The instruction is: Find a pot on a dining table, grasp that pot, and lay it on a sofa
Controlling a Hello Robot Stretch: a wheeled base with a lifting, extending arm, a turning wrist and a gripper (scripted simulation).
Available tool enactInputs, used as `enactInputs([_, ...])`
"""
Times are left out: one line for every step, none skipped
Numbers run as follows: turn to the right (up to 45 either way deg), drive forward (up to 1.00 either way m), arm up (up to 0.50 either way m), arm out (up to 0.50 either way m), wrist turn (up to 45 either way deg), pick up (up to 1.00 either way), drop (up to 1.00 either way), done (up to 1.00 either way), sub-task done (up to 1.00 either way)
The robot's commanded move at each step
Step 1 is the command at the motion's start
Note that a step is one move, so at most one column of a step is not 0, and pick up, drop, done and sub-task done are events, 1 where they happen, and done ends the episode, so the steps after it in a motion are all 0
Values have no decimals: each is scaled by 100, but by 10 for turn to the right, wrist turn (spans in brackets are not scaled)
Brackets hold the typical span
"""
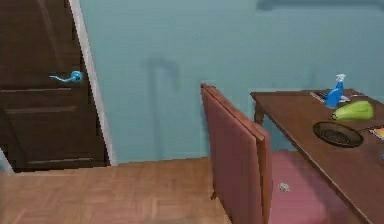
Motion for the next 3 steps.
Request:
enactInputs([450,0,0,0,0,0,0,0,0])
enactInputs([450,0,0,0,0,0,0,0,0])
enactInputs([270,0,0,0,0,0,0,0,0])
